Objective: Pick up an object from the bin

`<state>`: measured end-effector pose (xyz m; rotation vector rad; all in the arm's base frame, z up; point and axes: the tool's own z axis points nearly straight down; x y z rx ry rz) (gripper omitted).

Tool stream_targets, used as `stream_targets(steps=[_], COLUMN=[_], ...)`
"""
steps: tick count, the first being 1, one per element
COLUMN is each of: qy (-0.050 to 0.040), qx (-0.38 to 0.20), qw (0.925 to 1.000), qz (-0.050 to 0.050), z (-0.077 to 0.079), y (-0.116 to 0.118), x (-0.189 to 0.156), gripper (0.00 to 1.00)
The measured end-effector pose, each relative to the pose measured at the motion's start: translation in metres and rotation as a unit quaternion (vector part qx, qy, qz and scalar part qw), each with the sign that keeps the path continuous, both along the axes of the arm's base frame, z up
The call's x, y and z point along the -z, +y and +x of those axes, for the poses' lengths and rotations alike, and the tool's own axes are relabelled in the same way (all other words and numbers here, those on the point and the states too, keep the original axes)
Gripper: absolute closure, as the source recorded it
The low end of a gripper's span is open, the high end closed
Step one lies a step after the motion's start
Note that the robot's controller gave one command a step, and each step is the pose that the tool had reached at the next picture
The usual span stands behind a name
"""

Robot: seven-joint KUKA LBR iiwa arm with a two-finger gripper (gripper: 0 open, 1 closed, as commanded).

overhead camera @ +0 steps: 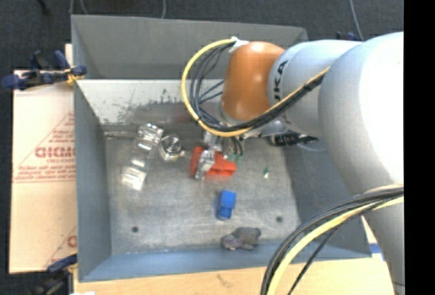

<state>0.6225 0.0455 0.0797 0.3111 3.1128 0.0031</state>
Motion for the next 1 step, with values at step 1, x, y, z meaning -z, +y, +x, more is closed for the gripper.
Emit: stream_targets(steps=[1], qy=[0.0001], qx=[-0.048], qw=[0.9988], qz=[-0.001], z=[-0.0022], y=[0.0145], x=[-0.1278], gripper=[1.00])
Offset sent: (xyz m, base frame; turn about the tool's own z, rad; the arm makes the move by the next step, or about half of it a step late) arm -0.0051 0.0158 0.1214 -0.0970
